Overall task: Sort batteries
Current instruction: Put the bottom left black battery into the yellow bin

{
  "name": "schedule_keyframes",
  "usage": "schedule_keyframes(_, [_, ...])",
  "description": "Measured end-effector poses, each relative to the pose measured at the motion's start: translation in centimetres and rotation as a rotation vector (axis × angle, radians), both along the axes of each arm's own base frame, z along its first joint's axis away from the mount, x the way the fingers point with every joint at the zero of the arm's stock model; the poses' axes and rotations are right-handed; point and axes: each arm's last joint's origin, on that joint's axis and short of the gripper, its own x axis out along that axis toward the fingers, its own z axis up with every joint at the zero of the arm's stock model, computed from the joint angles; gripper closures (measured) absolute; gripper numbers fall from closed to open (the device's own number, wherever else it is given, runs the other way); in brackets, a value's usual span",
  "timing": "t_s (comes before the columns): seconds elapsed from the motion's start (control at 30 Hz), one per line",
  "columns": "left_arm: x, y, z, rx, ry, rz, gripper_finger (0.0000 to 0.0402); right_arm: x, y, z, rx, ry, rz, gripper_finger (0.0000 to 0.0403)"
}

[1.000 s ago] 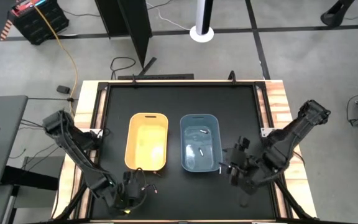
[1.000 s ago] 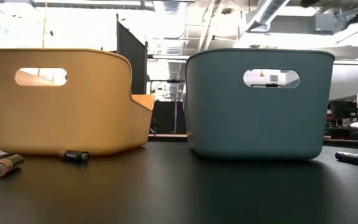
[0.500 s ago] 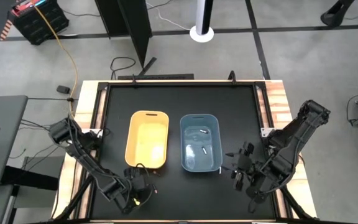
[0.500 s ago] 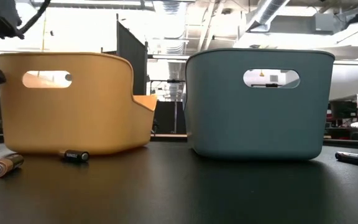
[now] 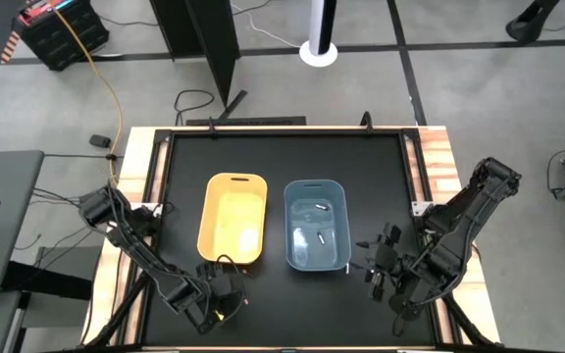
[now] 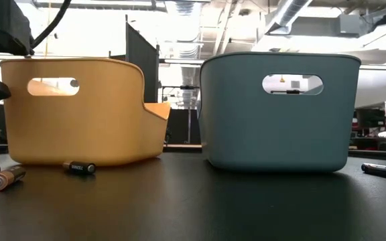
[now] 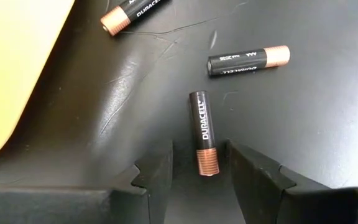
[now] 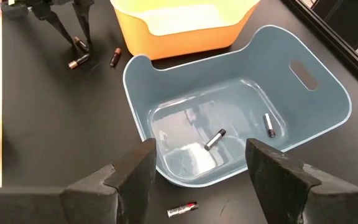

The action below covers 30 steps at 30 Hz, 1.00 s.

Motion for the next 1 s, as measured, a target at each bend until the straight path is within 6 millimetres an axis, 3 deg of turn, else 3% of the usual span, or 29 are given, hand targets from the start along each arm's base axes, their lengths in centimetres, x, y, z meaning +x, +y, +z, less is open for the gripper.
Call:
schedule_keyframes(0.17, [-0.01, -0.04, -0.05, -0.008, 0.008, -0.013, 0.0281, 0.00, 0.00, 0.00, -0.001, 0.000, 0.000, 0.0138])
schedule_keyframes(0.5, [0.03, -0.22, -0.05, -0.039, 0.022, -0.034, 0.0382, 0.00, 0.00, 0.00, -0.002, 0.001, 0.002, 0.0138])
schedule_keyframes(1.0, [-0.03, -0.24, 0.59, -0.061, 0.012, -0.070, 0.0384, 0.00, 0.01, 0.01, -0.002, 0.000, 0.002, 0.0138])
